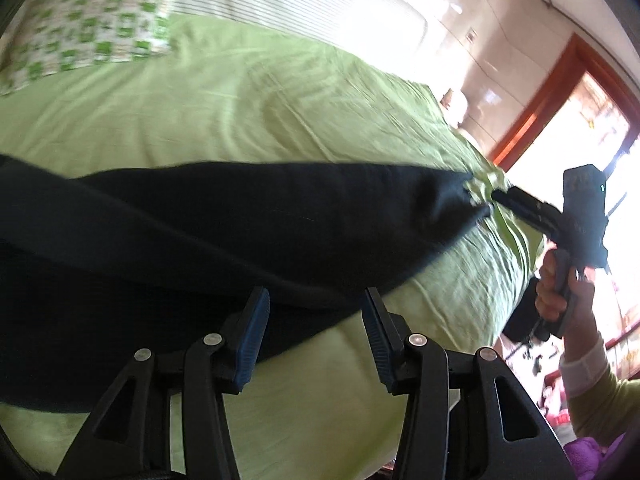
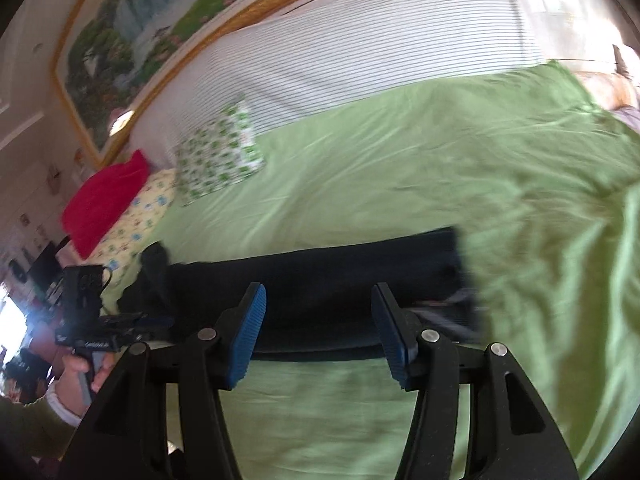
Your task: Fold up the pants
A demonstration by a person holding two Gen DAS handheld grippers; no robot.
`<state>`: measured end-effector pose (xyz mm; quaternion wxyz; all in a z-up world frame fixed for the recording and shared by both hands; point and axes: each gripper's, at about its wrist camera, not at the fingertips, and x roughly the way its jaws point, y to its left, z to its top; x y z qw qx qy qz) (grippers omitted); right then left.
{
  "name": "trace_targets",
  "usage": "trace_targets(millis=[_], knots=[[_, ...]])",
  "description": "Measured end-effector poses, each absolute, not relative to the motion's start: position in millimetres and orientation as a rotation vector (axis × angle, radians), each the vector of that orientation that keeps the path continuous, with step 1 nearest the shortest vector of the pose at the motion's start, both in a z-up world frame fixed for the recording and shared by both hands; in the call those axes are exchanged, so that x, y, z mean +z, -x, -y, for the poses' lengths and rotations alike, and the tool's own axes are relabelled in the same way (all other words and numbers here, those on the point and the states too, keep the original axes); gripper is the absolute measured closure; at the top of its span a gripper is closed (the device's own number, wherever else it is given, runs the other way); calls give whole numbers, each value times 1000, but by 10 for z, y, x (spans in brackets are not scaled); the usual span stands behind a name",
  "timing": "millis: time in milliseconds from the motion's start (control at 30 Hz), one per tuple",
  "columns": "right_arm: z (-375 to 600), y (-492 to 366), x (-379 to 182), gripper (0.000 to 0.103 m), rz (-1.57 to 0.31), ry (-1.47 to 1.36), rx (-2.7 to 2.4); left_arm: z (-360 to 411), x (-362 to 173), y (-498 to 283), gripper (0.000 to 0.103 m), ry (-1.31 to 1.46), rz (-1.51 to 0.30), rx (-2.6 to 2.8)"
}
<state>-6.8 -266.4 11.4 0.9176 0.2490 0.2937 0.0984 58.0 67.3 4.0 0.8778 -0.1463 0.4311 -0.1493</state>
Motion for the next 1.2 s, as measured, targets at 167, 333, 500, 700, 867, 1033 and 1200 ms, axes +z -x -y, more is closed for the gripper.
trace_targets(millis=[167,333,500,700,867,1033,1200], knots=[[2200,-216,126,47,-632,-493,316,-1163,153,-444,54,348,-851,-206],[1743,-475,108,47,-663,-485,427,-1649,222,-300,52,391,-814,-102],[1369,-680,106,47,-689,-489,512,-2118,266,-185,52,435,-784,-15],[970,-937,120,47,-716,-482,587,-2548,313,-99,49,451,-763,51],[661,-1147,120,47,-746,-466,645,-2794,397,-163,45,418,-764,84],[415,-1365,93,47,-781,-453,690,-3086,479,-356,43,400,-775,102],[214,-1654,70,47,-820,-456,733,-3444,494,-724,35,409,-823,93]])
